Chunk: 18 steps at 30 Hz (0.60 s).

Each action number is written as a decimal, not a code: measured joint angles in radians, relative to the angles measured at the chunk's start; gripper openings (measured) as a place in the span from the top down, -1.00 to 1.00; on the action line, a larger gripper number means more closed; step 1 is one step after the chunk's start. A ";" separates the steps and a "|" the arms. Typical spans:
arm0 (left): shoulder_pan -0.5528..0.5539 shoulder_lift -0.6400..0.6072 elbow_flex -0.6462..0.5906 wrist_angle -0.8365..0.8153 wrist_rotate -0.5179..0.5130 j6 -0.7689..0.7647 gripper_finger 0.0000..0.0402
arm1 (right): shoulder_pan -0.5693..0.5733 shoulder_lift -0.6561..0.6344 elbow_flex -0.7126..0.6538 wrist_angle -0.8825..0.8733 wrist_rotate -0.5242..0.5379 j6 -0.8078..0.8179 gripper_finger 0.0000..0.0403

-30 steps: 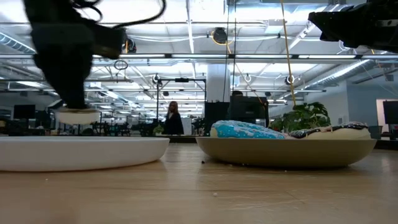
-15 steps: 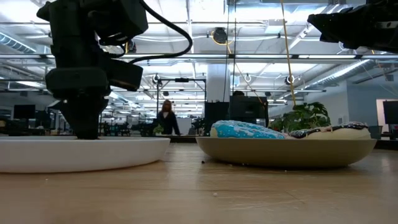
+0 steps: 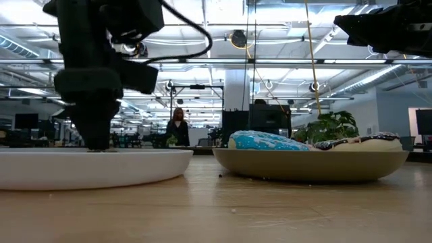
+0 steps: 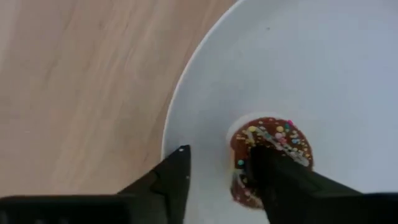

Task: Pick & Place donuts
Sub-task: Put the small brown donut on the white plate, then put the small blue donut on the white plate

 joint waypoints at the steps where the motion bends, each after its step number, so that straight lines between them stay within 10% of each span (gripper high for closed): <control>1: -0.003 0.000 0.018 -0.023 -0.002 0.012 0.08 | 0.000 0.000 0.000 0.000 0.000 0.000 1.00; 18: -0.122 -0.001 0.319 -0.422 0.014 -0.040 -0.09 | 0.000 0.000 0.000 -0.006 -0.001 0.001 1.00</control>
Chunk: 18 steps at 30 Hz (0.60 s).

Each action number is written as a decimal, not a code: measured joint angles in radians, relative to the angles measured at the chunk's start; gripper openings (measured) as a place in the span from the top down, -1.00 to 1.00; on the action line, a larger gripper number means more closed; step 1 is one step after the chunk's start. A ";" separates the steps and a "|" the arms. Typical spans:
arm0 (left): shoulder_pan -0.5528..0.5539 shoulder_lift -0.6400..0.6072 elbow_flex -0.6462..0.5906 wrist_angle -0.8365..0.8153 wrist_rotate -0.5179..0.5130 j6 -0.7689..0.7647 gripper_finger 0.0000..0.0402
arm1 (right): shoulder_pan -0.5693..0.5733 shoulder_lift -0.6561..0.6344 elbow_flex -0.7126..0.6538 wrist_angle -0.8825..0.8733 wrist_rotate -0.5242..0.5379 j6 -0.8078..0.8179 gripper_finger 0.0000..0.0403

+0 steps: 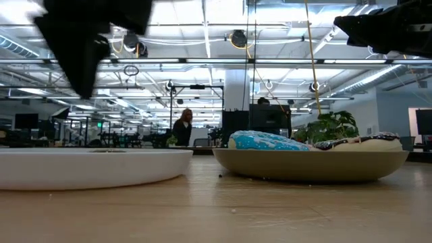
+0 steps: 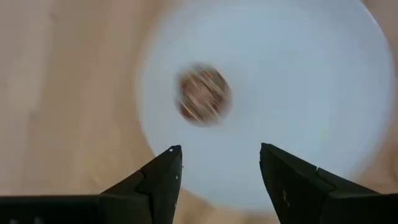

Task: Pick & Place donuts
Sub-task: Put the small blue donut on the white plate

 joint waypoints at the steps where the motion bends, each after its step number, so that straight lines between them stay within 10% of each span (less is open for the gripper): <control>1: -0.034 0.000 0.008 -0.018 0.012 -0.021 -0.09 | 0.000 0.000 0.000 -0.004 0.000 0.000 1.00; 18: -0.516 0.000 0.021 0.001 -0.253 -0.644 -0.09 | 0.000 0.000 0.000 -0.030 -0.005 0.027 1.00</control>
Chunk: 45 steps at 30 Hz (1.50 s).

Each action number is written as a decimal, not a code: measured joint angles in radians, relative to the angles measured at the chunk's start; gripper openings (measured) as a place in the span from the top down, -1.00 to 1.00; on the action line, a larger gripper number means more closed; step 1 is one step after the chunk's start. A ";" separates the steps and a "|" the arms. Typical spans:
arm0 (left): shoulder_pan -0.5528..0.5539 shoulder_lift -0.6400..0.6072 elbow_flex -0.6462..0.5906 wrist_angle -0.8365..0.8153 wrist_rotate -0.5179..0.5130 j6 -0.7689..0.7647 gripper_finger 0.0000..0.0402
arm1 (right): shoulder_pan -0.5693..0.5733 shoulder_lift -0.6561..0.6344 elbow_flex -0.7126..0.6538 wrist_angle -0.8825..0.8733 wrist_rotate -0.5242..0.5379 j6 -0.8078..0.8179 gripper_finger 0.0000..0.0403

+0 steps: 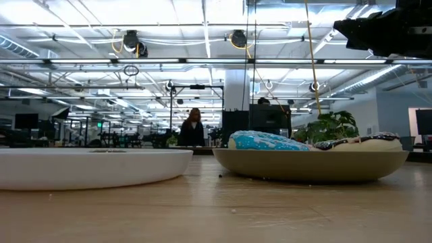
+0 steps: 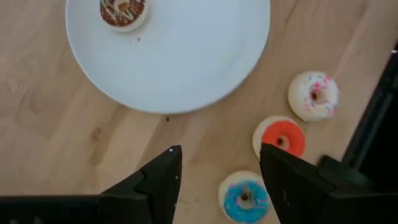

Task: Pick & Place donuts
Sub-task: Put the small blue donut on the white plate

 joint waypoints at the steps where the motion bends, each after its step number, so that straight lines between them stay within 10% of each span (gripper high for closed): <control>1: -0.012 0.000 0.000 0.000 -0.008 -0.020 -0.09 | 0.000 0.000 0.000 0.000 0.000 0.000 1.00; 45: -0.044 0.192 -0.001 0.134 0.181 0.160 -0.09 | 0.000 0.000 0.000 0.020 0.004 -0.033 1.00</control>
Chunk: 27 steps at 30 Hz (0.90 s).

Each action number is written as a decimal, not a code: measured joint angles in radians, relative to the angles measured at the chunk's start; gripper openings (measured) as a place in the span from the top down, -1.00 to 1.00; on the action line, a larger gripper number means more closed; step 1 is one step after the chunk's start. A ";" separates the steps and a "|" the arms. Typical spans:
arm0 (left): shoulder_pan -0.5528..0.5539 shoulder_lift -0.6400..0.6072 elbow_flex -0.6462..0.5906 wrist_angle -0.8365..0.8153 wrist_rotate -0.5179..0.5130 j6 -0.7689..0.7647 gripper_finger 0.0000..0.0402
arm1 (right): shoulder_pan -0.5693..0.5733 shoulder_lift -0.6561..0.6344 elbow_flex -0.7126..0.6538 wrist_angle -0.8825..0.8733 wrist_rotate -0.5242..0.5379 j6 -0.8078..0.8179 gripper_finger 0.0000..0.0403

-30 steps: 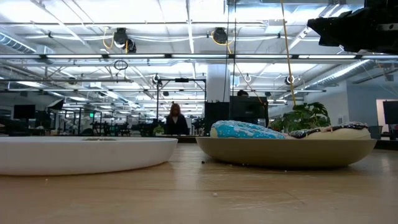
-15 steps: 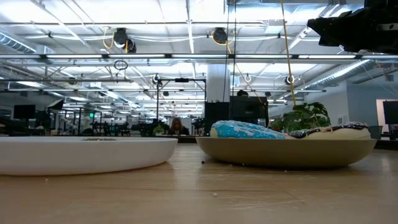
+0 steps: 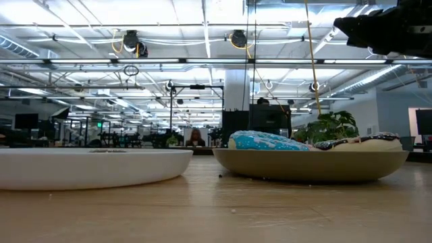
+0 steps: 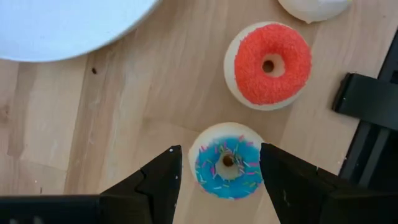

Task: Pick & Place donuts
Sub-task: Put the small blue donut on the white plate

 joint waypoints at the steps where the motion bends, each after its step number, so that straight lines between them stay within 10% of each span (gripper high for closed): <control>1: 0.000 0.001 0.000 0.000 0.000 0.000 -0.09 | 0.000 0.000 0.000 0.002 -0.001 0.000 1.00; 27: -0.002 0.001 -0.052 -0.032 0.040 -0.011 -0.09 | 0.000 0.001 0.000 -0.006 -0.003 -0.012 1.00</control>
